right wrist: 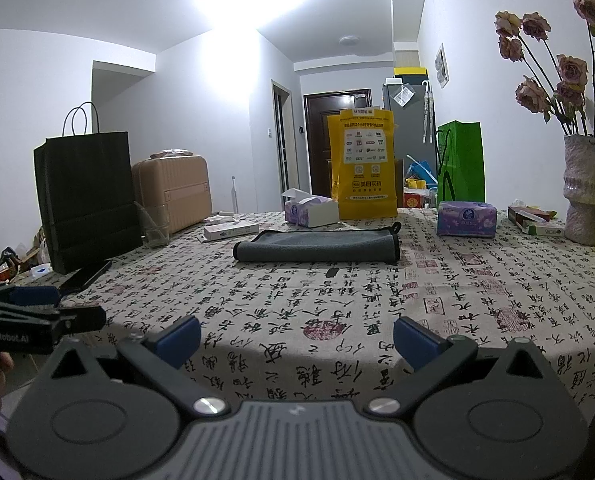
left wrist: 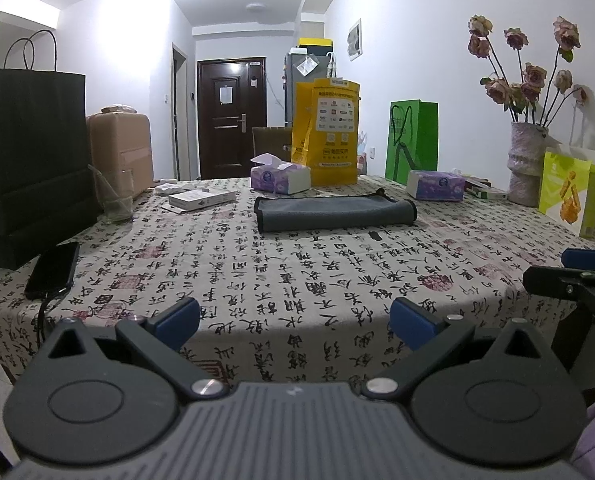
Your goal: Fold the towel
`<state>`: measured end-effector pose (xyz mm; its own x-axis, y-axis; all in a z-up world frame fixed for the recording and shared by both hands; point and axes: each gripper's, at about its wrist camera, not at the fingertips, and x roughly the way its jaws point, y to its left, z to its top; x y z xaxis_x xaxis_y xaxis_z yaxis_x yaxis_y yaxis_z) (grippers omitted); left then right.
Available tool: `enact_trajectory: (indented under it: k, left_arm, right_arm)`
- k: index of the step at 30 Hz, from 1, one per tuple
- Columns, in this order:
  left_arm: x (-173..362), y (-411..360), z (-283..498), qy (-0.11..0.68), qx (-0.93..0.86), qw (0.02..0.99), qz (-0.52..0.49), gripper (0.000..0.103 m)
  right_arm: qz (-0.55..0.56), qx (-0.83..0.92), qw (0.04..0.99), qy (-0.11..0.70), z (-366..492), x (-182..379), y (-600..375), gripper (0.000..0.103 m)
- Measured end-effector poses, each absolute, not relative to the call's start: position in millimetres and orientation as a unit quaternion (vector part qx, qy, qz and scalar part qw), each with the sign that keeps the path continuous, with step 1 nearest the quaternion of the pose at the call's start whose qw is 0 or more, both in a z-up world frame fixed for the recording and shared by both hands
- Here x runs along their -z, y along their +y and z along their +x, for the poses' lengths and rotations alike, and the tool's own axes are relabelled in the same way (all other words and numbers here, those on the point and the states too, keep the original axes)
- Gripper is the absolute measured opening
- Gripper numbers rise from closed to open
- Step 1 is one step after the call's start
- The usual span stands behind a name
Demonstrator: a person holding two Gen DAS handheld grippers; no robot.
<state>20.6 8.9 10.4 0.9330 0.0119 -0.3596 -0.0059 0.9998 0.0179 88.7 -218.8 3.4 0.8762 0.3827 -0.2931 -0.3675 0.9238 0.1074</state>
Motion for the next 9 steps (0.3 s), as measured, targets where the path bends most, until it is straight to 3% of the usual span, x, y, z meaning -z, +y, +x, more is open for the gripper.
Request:
enact_trajectory:
  k: [9]
  left_arm:
    - [-10.1, 10.8, 20.5, 0.179, -0.010, 0.984, 0.007, 0.103]
  right_arm:
    - [0.025, -0.193, 0.968, 0.159, 90.2, -2.8, -218.7, 0.103]
